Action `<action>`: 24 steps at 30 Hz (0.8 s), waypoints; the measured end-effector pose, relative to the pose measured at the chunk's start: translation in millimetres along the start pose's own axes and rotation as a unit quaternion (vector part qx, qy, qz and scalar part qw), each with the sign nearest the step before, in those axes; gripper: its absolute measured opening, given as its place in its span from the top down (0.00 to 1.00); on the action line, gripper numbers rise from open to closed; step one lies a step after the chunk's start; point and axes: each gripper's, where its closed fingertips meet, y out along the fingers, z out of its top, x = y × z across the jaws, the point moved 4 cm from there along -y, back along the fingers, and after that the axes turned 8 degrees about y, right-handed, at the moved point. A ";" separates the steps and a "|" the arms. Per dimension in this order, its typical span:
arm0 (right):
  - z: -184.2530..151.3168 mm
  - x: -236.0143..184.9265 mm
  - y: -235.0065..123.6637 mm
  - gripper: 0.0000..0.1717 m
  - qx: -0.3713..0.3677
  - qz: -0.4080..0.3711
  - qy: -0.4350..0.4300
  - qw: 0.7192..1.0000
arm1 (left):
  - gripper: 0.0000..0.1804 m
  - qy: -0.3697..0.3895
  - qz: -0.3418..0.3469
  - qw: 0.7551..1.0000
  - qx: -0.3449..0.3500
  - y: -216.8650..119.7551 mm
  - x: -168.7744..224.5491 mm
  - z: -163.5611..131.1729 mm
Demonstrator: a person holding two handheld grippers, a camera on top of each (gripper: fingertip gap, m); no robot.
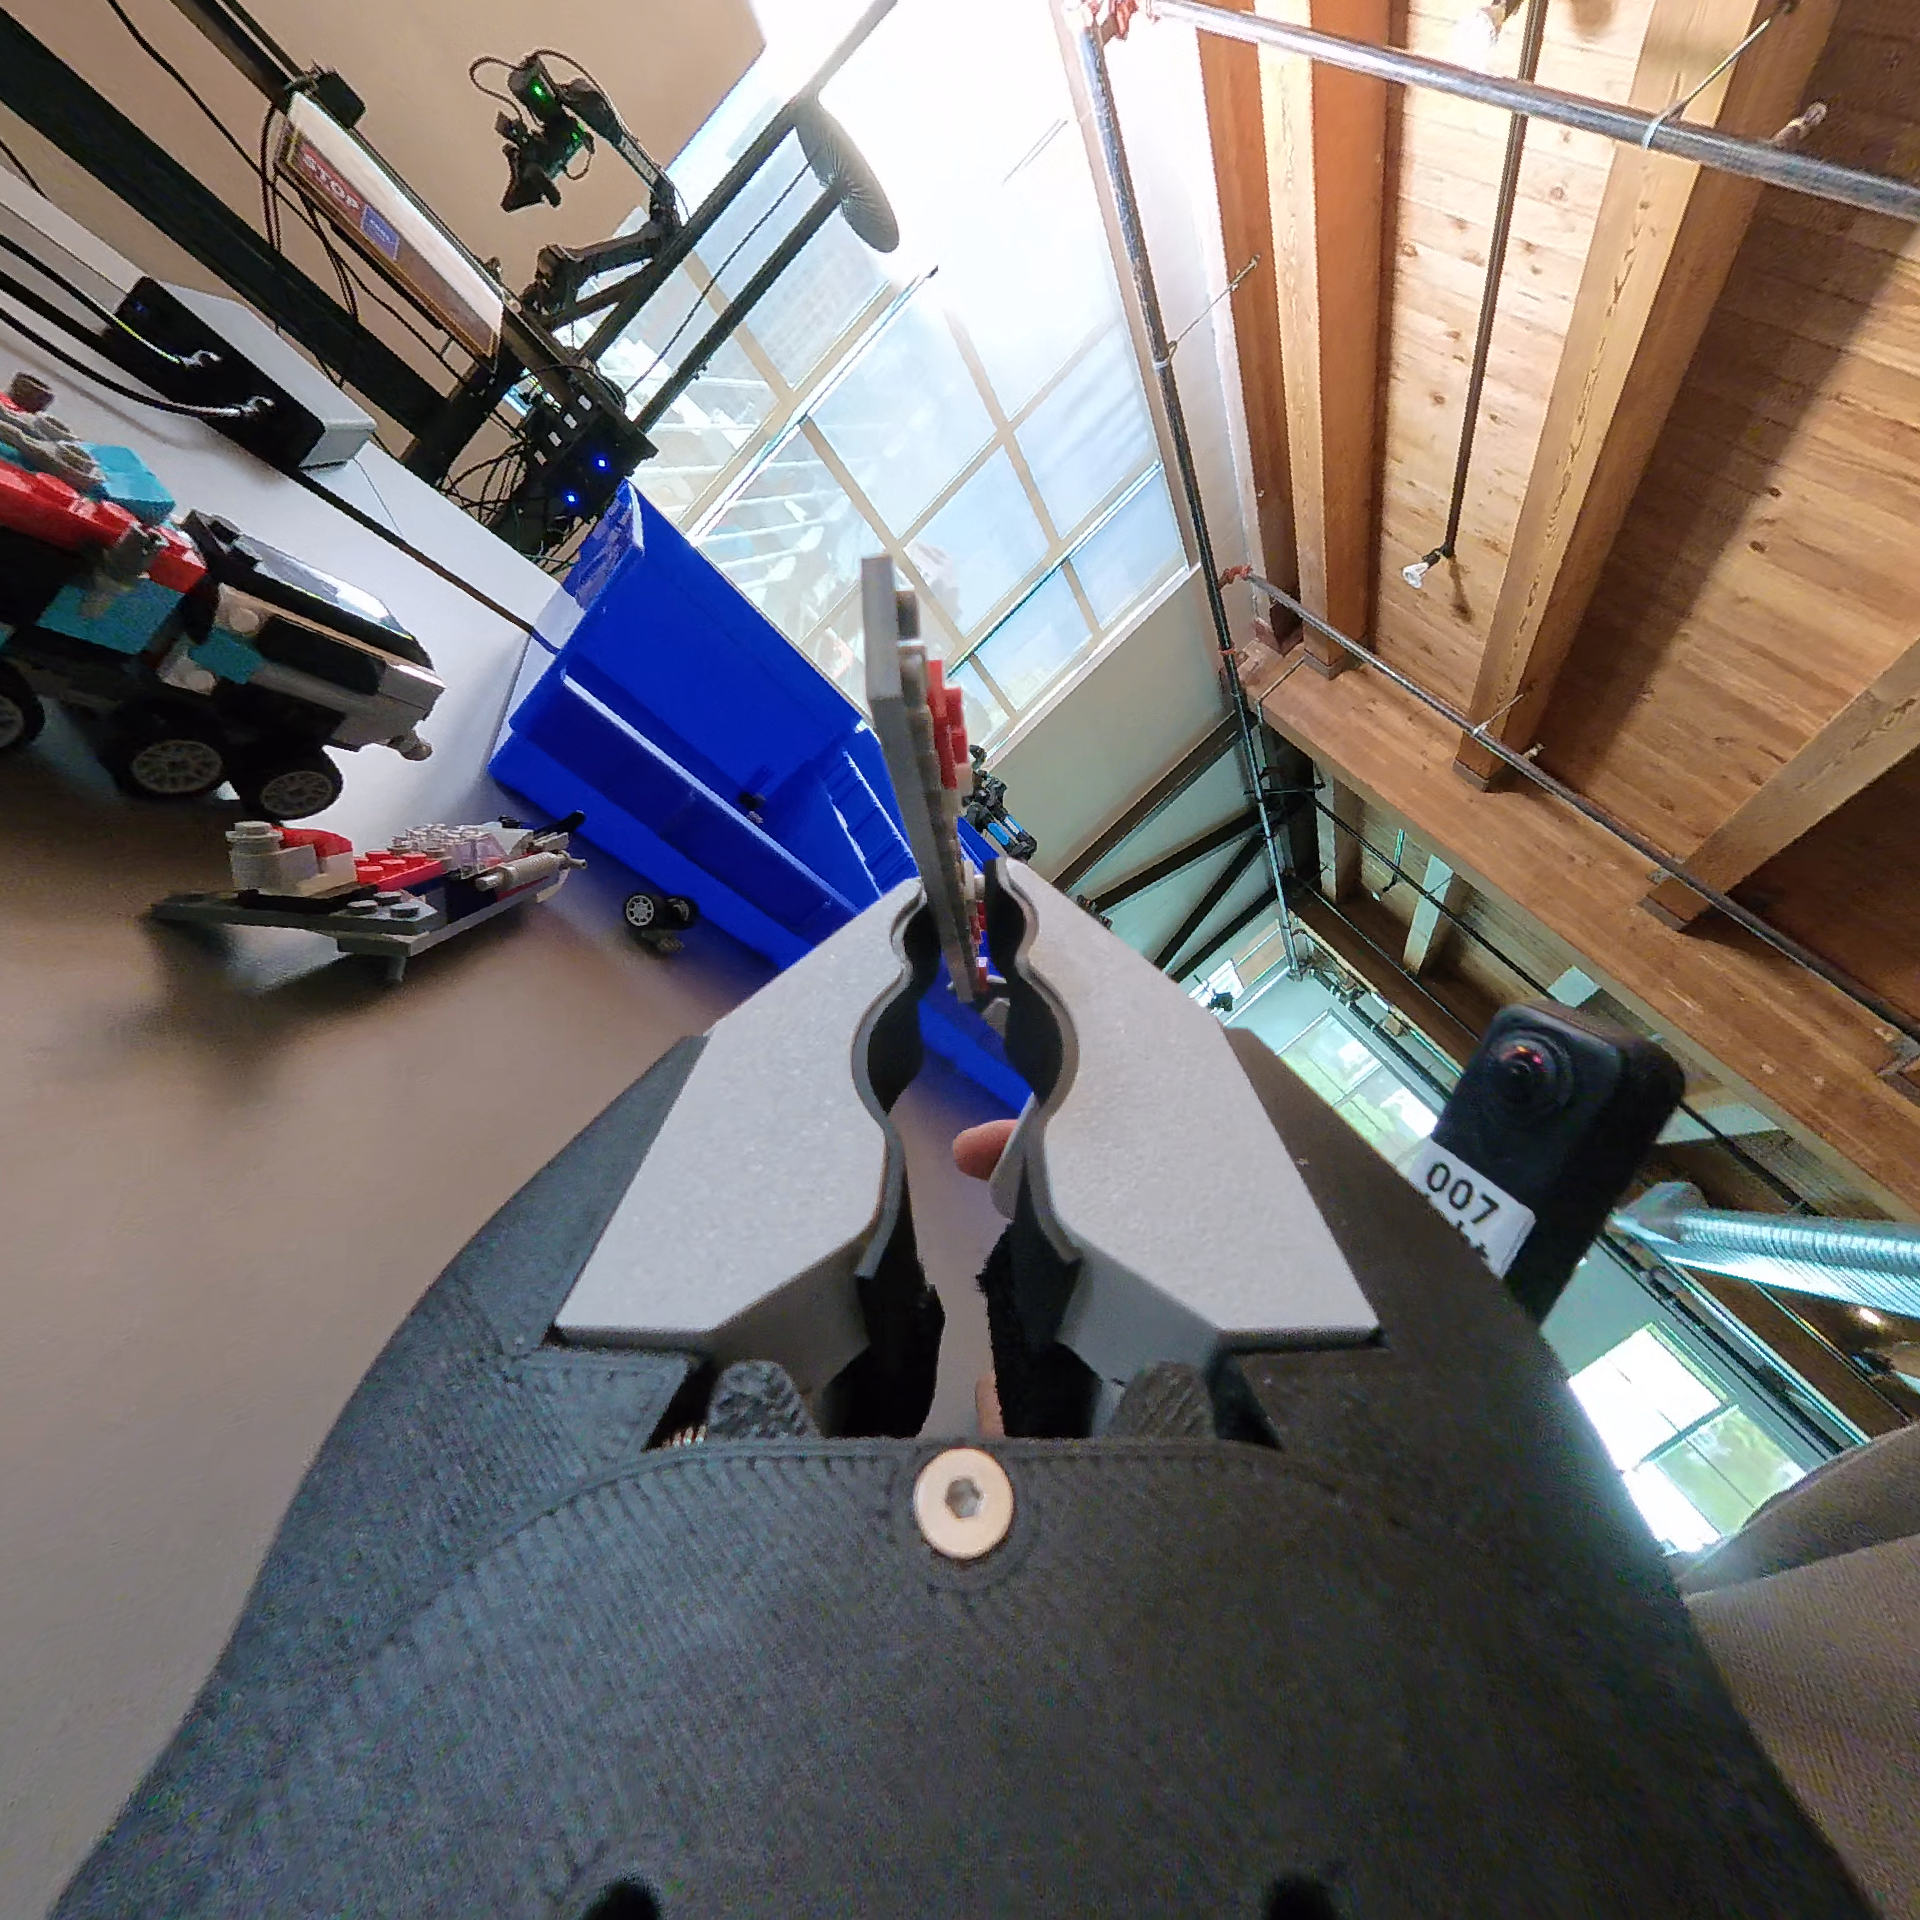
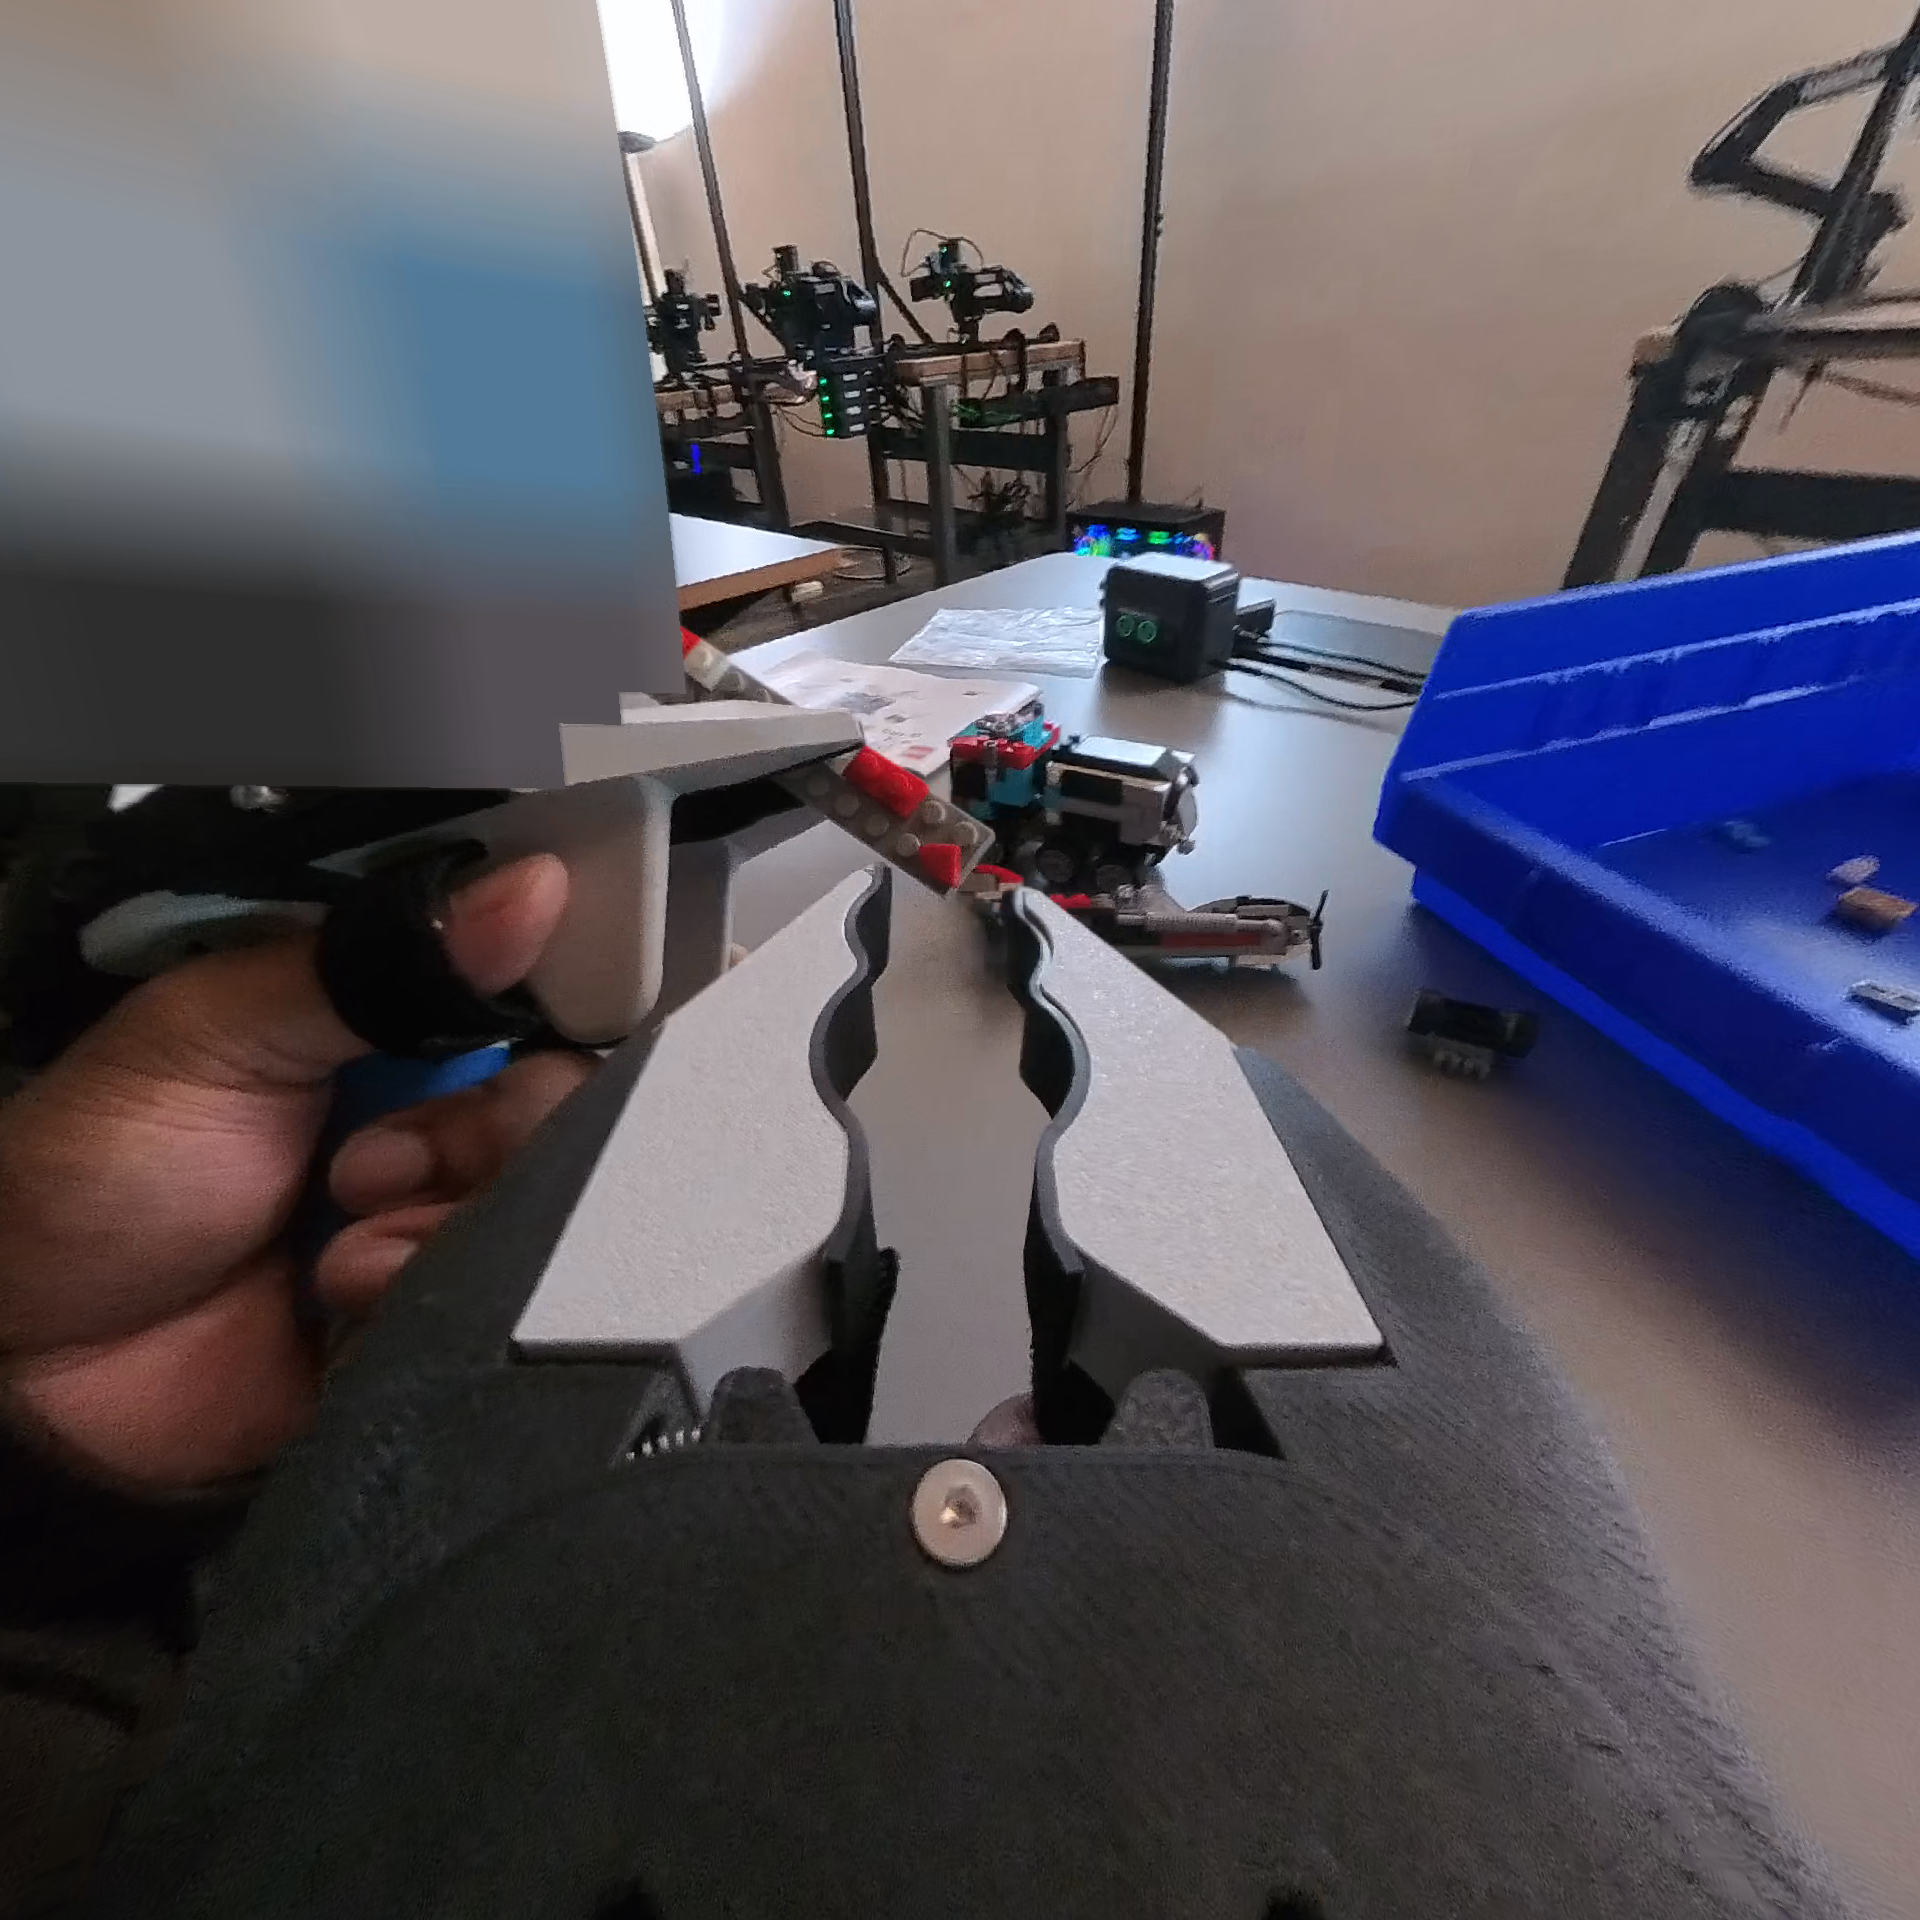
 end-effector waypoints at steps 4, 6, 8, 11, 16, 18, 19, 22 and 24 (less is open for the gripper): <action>-2.4 2.0 1.7 0.91 -0.017 0.032 0.072 0.997 | 0.95 0.010 -0.009 1.000 -0.008 1.5 3.3 -2.3; -3.4 1.3 1.9 0.95 -0.022 0.050 0.106 0.993 | 0.95 0.022 -0.007 1.000 -0.009 1.7 4.1 -2.3; -3.3 1.7 1.6 0.96 -0.024 0.056 0.120 0.991 | 0.95 0.048 -0.003 0.999 -0.012 1.9 5.5 -2.0; -3.3 2.9 1.1 0.96 -0.029 0.057 0.119 0.991 | 0.95 0.089 0.004 0.996 -0.020 2.5 7.6 -2.5; -3.3 8.0 -0.6 0.96 -0.031 0.065 0.141 0.987 | 0.95 0.102 -0.002 0.994 -0.030 4.4 7.9 -3.5; -3.6 10.4 -1.4 0.96 -0.033 0.070 0.156 0.985 | 0.95 0.105 -0.004 0.994 -0.031 5.1 8.0 -3.2; -3.6 11.7 -1.8 0.96 -0.034 0.073 0.163 0.983 | 0.95 0.109 -0.006 0.994 -0.029 5.2 8.3 -2.8; -3.5 14.6 -3.1 0.95 -0.034 0.085 0.188 0.978 | 0.95 0.124 -0.007 0.992 -0.033 6.6 9.6 -3.7; -3.4 15.8 -3.4 0.95 -0.034 0.094 0.206 0.973 | 0.95 0.134 -0.007 0.990 -0.035 7.5 10.4 -4.3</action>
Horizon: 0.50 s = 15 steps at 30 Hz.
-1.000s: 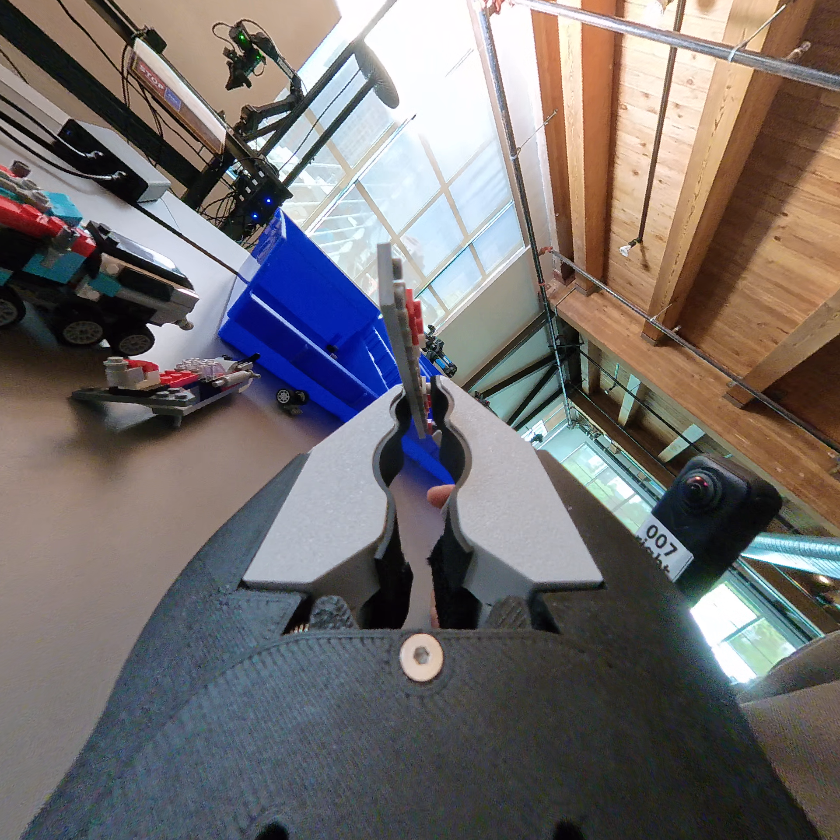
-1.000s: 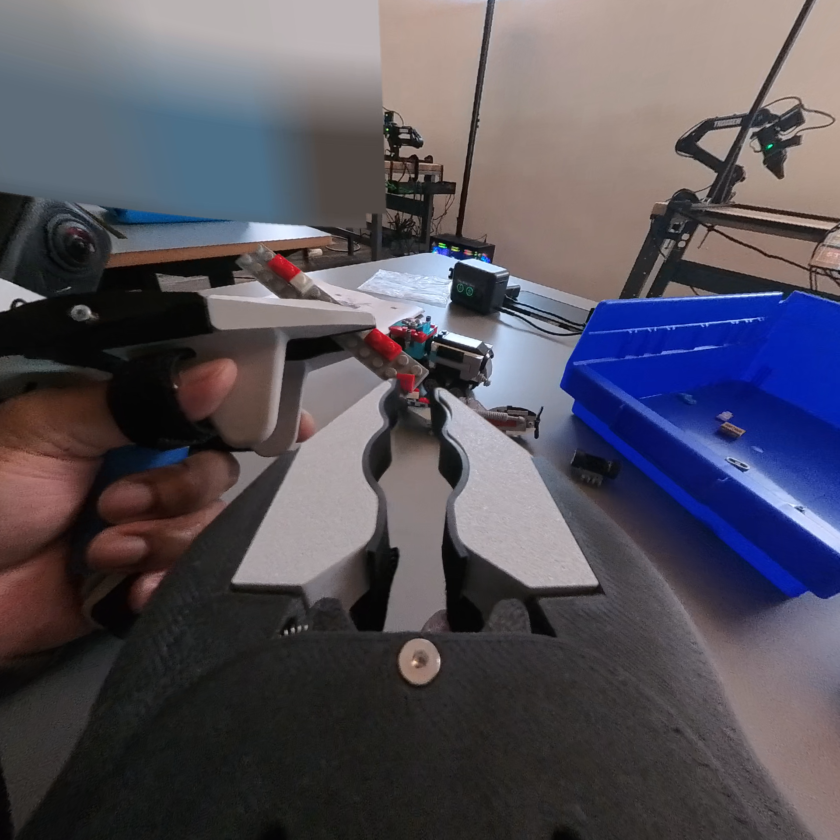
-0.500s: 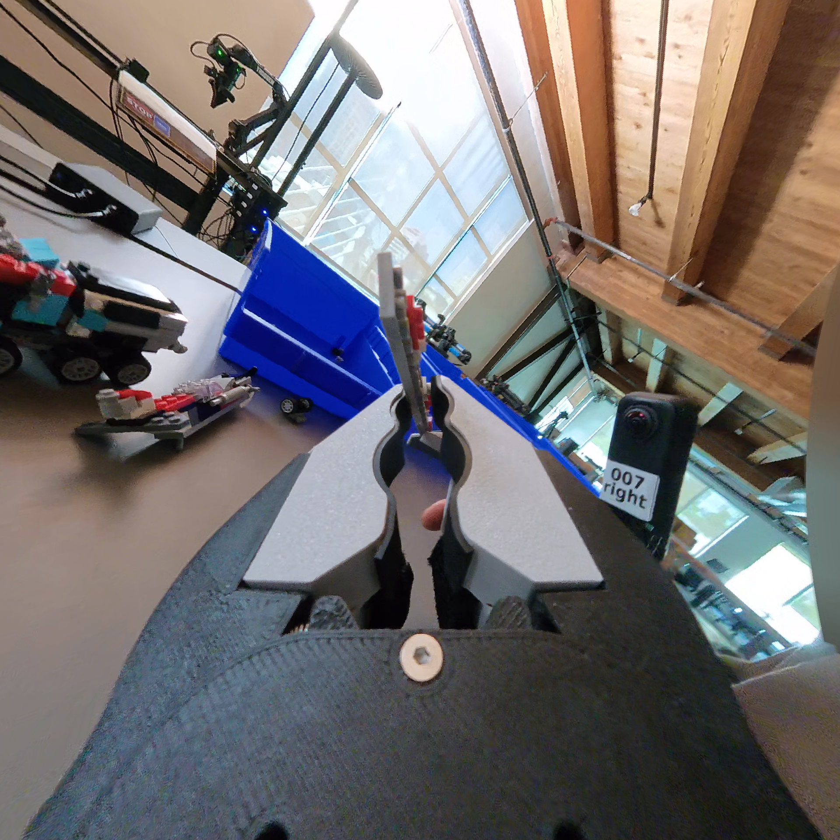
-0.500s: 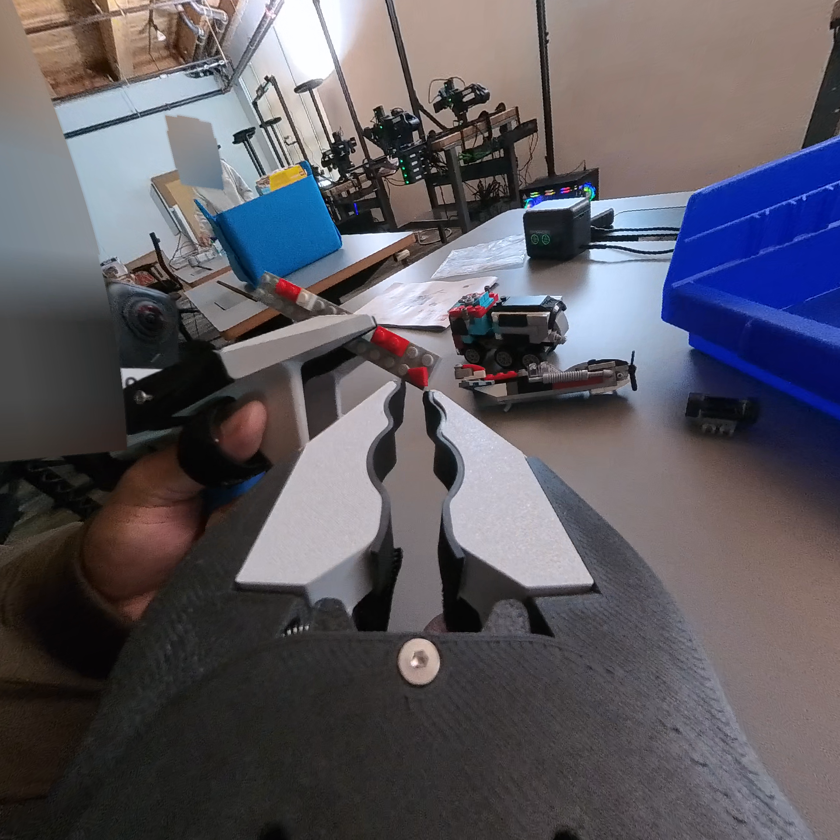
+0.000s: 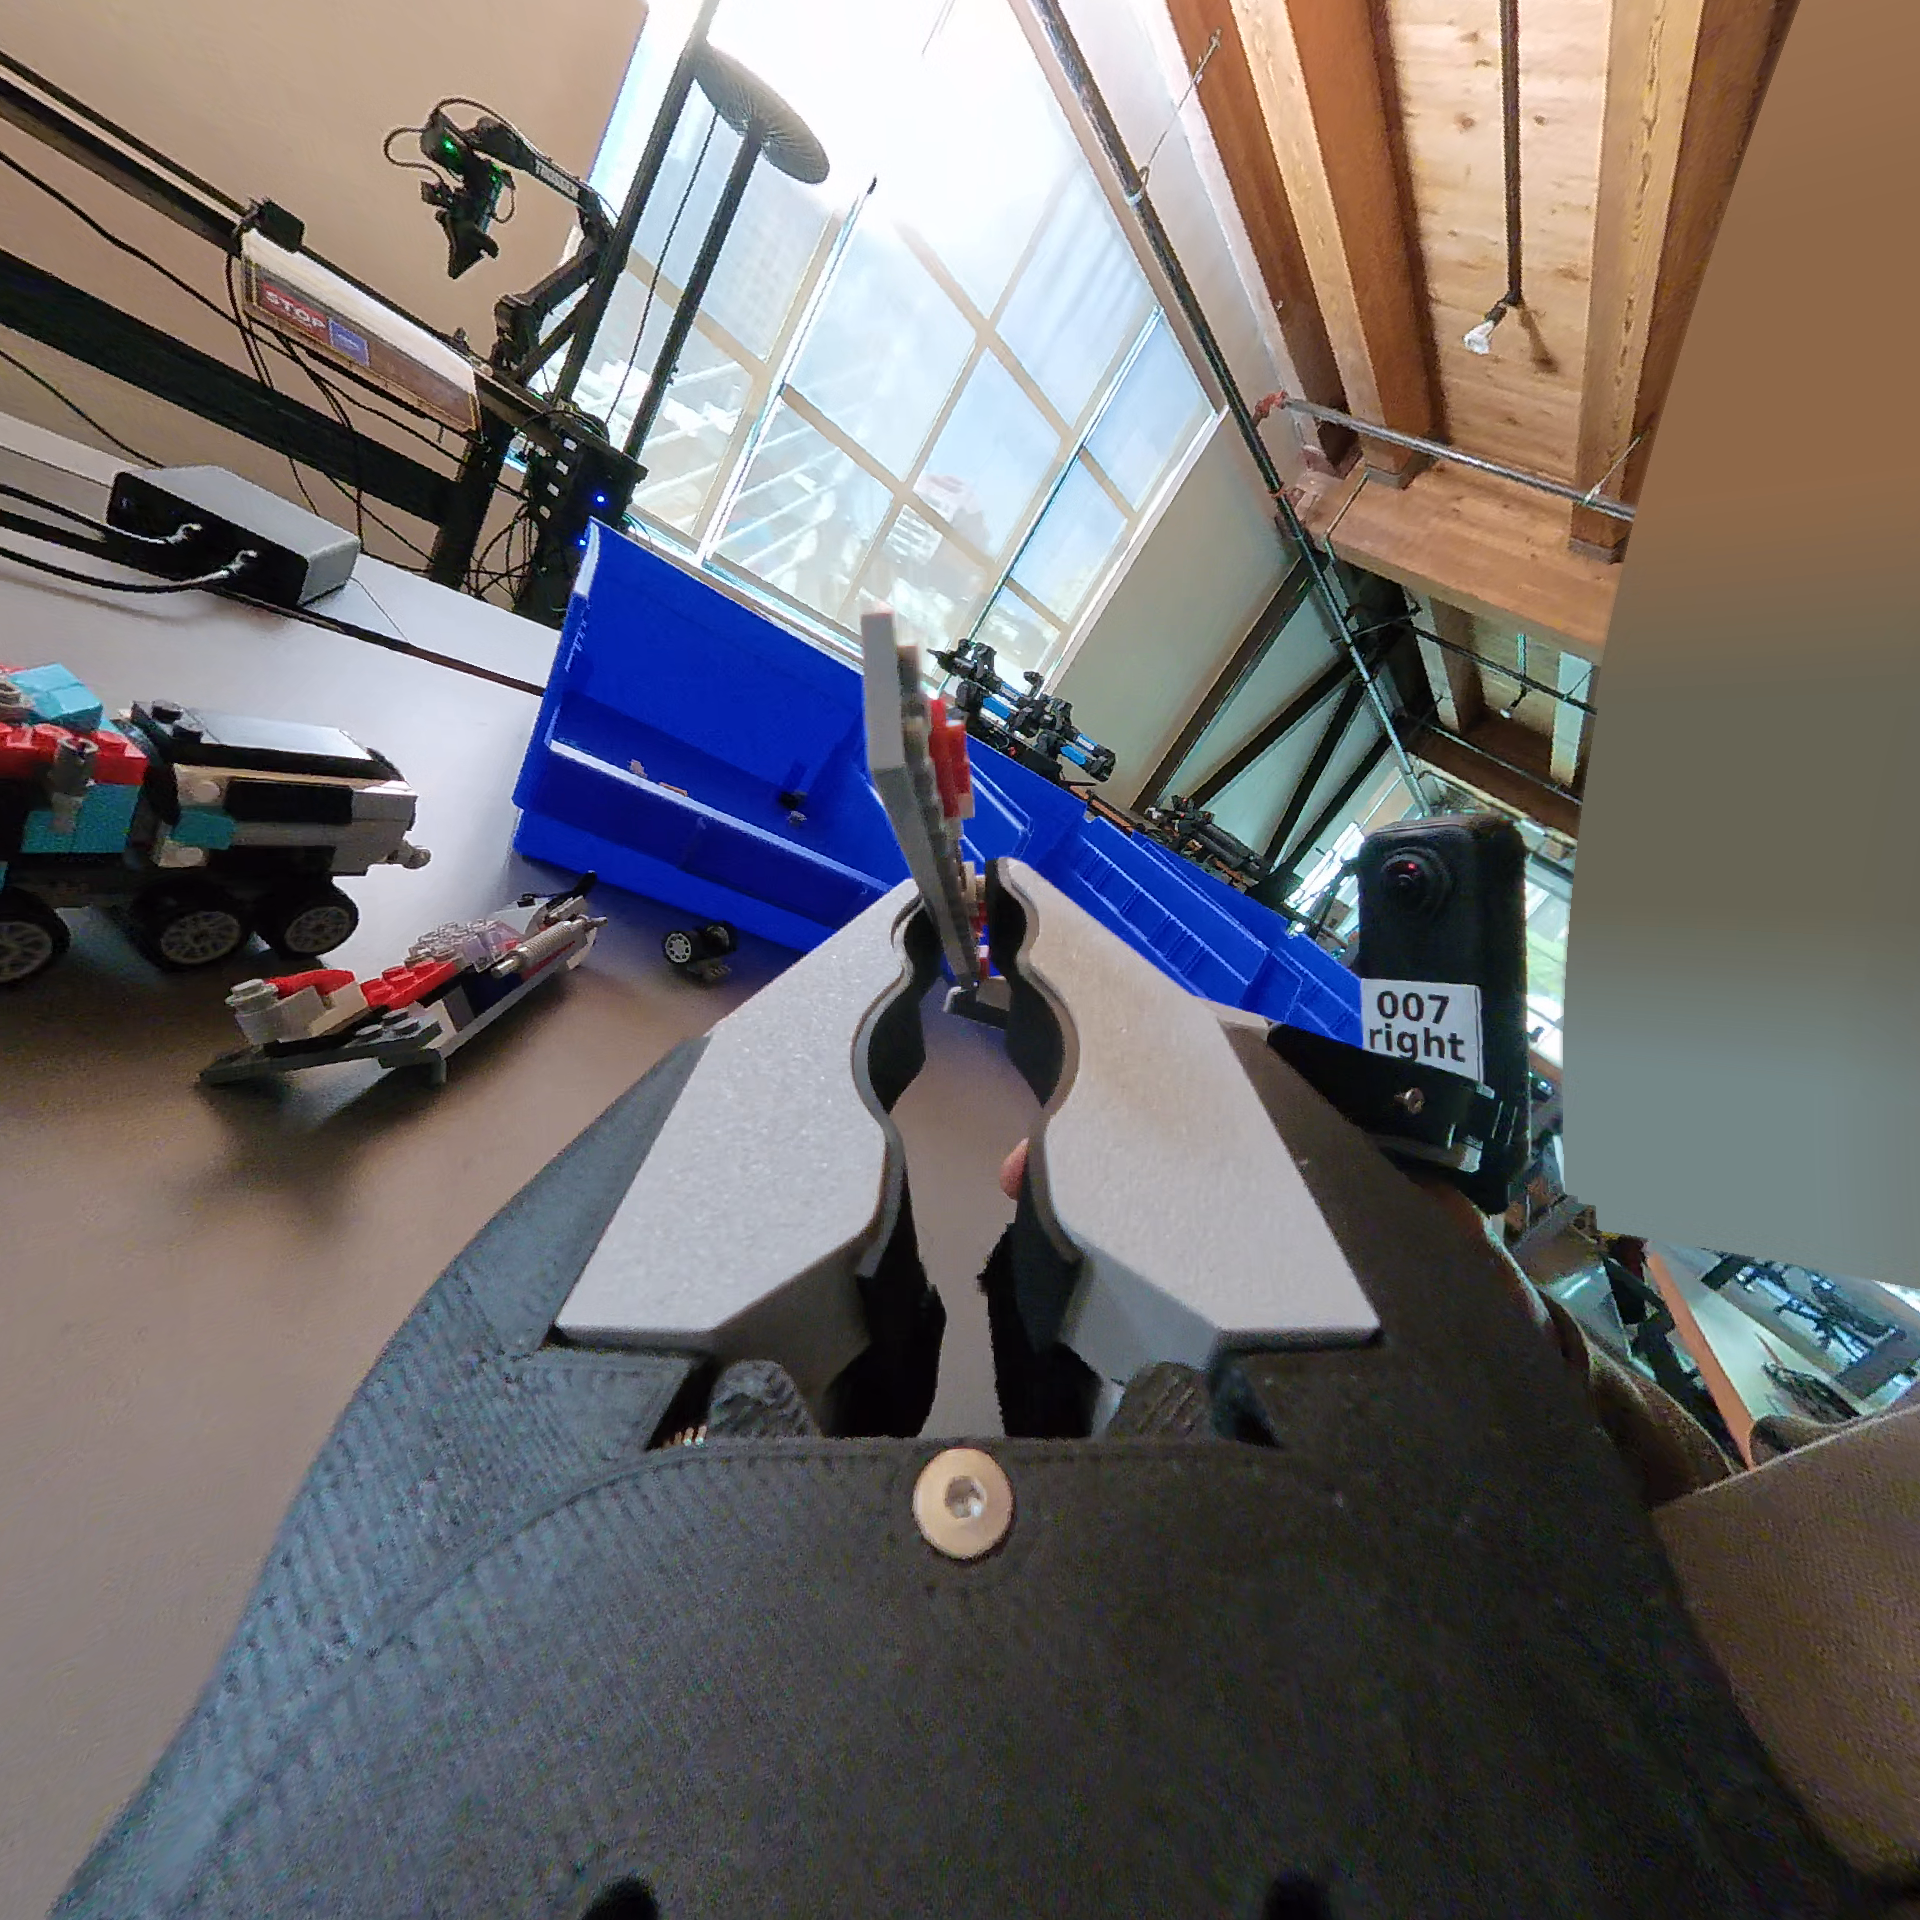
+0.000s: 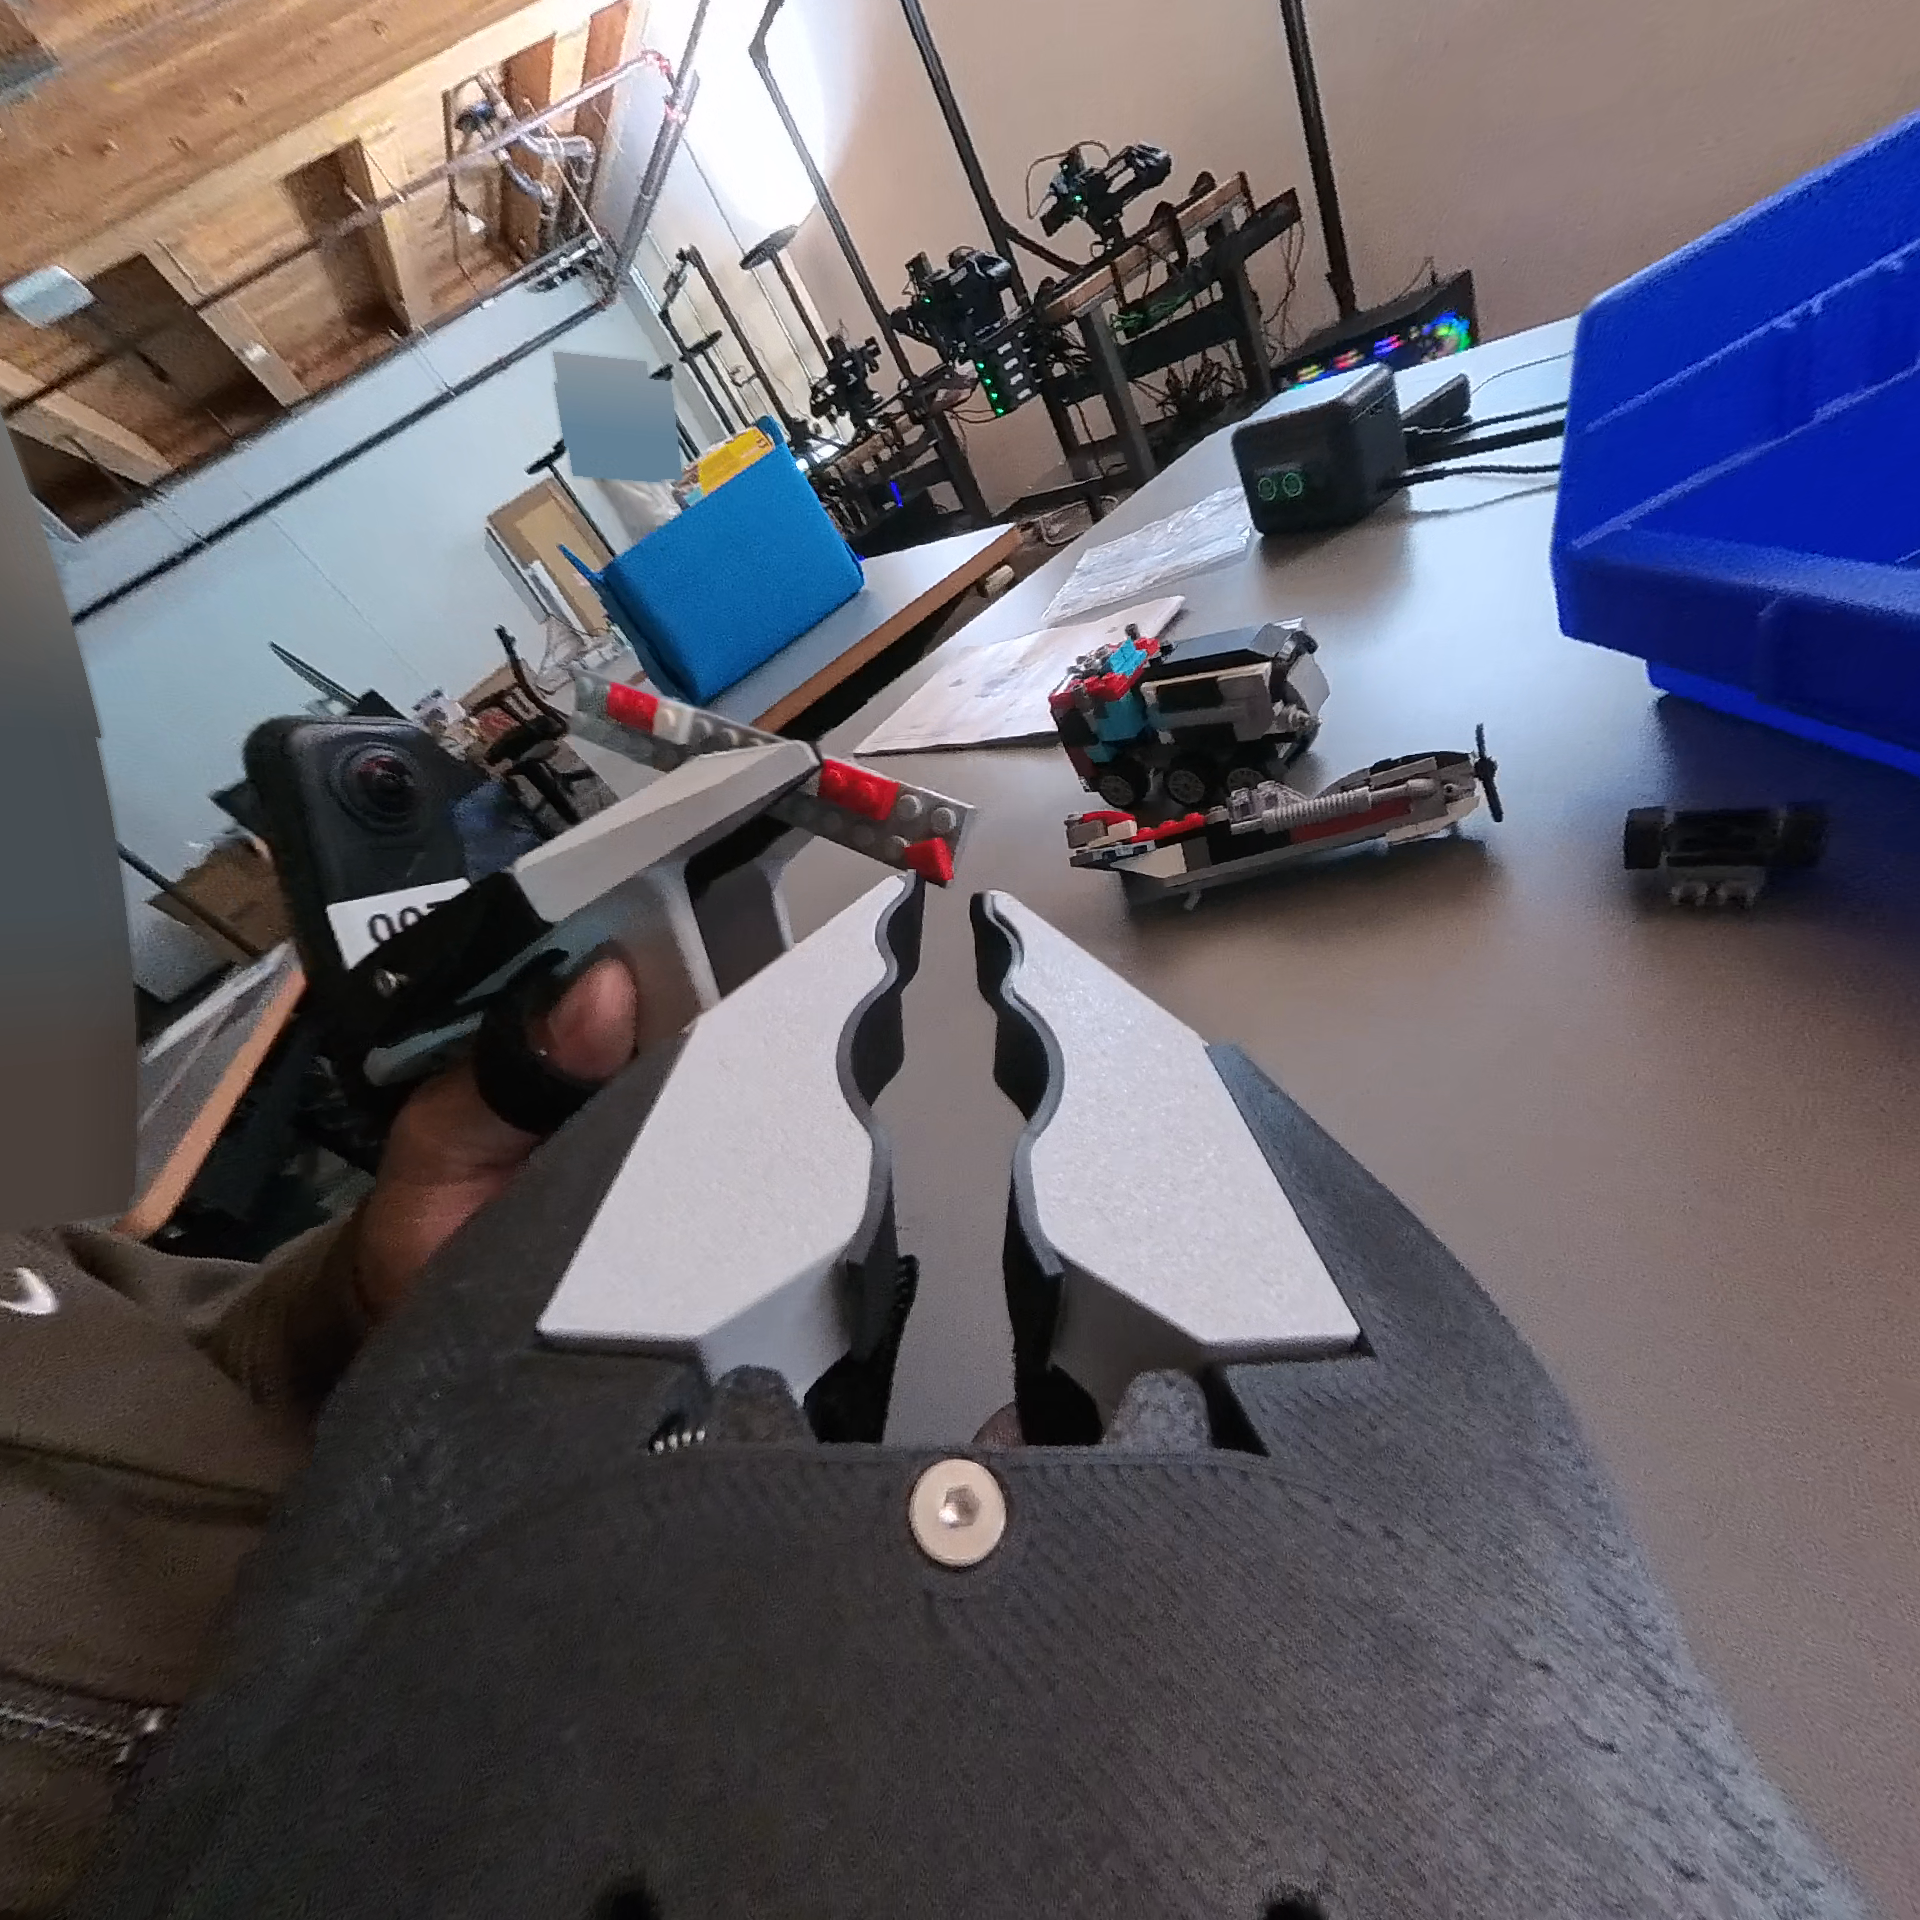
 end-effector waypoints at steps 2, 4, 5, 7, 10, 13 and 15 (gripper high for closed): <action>0.4 0.5 -0.5 0.95 0.001 0.011 0.015 1.000 | 0.95 0.005 0.001 1.000 -0.001 0.2 0.5 -0.2; 2.5 -0.3 -1.7 0.94 0.008 0.026 0.030 0.999 | 0.95 0.006 0.002 1.000 -0.002 0.4 0.4 -0.6; 3.4 -0.4 -2.2 0.94 0.011 0.033 0.038 0.999 | 0.95 0.006 0.002 1.000 -0.002 0.5 0.2 -0.6; 3.7 0.3 -2.3 0.94 0.010 0.038 0.047 0.998 | 0.95 0.008 0.000 1.000 -0.003 0.8 1.0 -0.8; 3.1 -0.1 -1.3 0.94 0.007 0.041 0.051 0.998 | 0.95 0.013 -0.002 1.000 -0.004 1.3 2.5 -1.2; 1.8 0.3 -0.1 0.95 0.002 0.037 0.053 0.998 | 0.95 0.016 -0.002 1.000 -0.005 1.4 2.9 -1.3; 1.9 0.2 -0.1 0.95 0.002 0.035 0.052 0.998 | 0.95 0.019 0.000 1.000 -0.005 1.2 3.1 -1.2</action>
